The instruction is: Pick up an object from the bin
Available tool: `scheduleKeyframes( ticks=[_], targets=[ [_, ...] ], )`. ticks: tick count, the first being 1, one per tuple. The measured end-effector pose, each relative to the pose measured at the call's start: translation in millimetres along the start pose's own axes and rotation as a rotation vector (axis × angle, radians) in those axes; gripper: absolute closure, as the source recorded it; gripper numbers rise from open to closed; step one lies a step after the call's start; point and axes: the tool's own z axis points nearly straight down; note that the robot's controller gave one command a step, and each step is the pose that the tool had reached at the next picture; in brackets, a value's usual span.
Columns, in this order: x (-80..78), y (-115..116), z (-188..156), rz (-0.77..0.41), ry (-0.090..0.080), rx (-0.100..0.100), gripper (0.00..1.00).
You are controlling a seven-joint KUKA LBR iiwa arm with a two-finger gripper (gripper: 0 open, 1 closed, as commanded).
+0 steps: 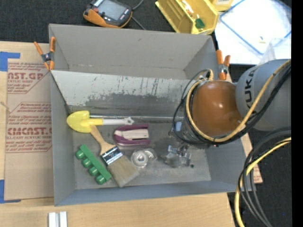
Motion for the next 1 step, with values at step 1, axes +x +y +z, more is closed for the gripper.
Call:
scheduleKeyframes(
  ticks=[1],
  targets=[
    [69.8,-70.4,-5.3,0.027,-0.003,0.0,0.0]
  ],
)
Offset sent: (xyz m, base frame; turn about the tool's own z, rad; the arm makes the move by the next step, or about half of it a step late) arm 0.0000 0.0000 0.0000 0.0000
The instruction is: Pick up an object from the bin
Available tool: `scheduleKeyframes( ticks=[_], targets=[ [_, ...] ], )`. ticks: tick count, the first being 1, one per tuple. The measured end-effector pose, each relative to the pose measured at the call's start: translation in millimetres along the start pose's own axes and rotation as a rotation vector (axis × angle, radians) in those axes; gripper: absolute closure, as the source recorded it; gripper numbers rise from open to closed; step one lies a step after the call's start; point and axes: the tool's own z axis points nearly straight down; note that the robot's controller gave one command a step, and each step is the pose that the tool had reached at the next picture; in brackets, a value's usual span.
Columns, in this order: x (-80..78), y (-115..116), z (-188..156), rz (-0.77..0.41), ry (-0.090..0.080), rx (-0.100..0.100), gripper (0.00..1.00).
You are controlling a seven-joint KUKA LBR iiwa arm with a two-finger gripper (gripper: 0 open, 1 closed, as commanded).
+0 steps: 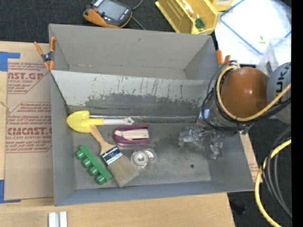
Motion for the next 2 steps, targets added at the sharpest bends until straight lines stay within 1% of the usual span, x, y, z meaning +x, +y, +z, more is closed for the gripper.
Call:
scheduleKeyframes(
  ticks=[1,2],
  targets=[
    [-0.3,0,0,-0.001,-0.001,0.0,0.0],
    [-1.3,-28,-56,0.028,-0.004,0.001,1.0]
  ],
)
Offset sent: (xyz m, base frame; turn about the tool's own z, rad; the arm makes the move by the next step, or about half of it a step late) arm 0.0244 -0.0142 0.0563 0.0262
